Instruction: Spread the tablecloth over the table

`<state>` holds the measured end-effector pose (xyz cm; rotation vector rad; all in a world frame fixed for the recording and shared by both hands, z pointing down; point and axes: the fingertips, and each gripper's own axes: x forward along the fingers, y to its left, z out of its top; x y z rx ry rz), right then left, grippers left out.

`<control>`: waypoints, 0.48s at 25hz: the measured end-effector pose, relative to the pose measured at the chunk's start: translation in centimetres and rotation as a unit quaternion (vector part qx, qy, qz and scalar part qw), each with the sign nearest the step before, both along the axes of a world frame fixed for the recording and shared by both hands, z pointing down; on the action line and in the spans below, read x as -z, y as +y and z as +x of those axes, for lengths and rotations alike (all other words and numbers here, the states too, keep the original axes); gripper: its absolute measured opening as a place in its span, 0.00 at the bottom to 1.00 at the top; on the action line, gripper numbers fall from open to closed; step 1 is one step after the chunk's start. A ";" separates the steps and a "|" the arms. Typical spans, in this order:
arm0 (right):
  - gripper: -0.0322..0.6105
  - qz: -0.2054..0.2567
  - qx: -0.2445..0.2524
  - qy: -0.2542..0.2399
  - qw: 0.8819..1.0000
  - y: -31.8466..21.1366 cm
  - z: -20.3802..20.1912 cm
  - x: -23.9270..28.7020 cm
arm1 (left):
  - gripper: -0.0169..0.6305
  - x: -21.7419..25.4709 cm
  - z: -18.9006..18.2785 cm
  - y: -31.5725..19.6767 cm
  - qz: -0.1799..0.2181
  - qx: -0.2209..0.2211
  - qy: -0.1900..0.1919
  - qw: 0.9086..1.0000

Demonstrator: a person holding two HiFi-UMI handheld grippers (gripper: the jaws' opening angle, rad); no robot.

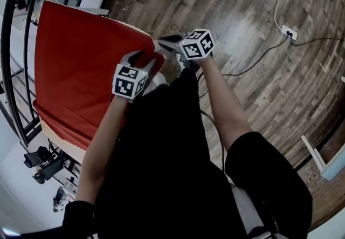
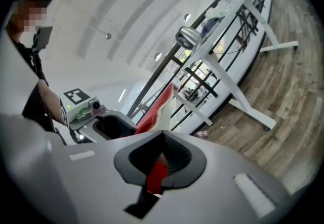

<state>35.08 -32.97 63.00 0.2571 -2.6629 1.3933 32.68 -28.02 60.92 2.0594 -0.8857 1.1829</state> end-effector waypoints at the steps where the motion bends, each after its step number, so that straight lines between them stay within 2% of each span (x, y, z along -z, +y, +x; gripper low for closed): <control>1: 0.06 -0.004 -0.023 0.002 1.000 -0.8 0.9 -0.3 | 0.36 0.0 0.0 0.0 -0.001 0.000 0.000 1.000; 2: 0.06 -0.008 -0.038 -0.003 0.999 -1.3 1.7 -0.4 | 0.36 0.0 0.1 0.0 -0.001 0.000 0.000 1.000; 4: 0.08 -0.019 -0.028 -0.033 0.999 -1.0 1.9 0.3 | 0.36 0.0 0.2 0.0 0.000 0.000 0.001 1.000; 5: 0.21 -0.025 -0.008 -0.051 0.998 -0.4 1.3 0.8 | 0.36 0.0 0.2 0.0 0.001 0.000 0.001 1.000; 6: 0.30 -0.030 0.013 -0.063 0.997 0.3 0.6 1.2 | 0.36 0.0 0.2 0.1 0.001 0.000 0.001 1.000; 7: 0.31 -0.032 0.026 -0.067 0.997 0.9 -0.1 1.3 | 0.36 0.1 0.2 0.1 0.000 -0.001 0.000 1.000; 8: 0.31 -0.033 0.031 -0.066 0.997 1.1 -0.6 1.1 | 0.36 0.1 0.3 0.1 -0.001 -0.003 -0.001 1.000; 12: 0.13 -0.051 0.027 -0.086 0.995 1.3 -2.2 0.8 | 0.35 0.0 0.3 -0.1 -0.002 -0.004 -0.001 1.000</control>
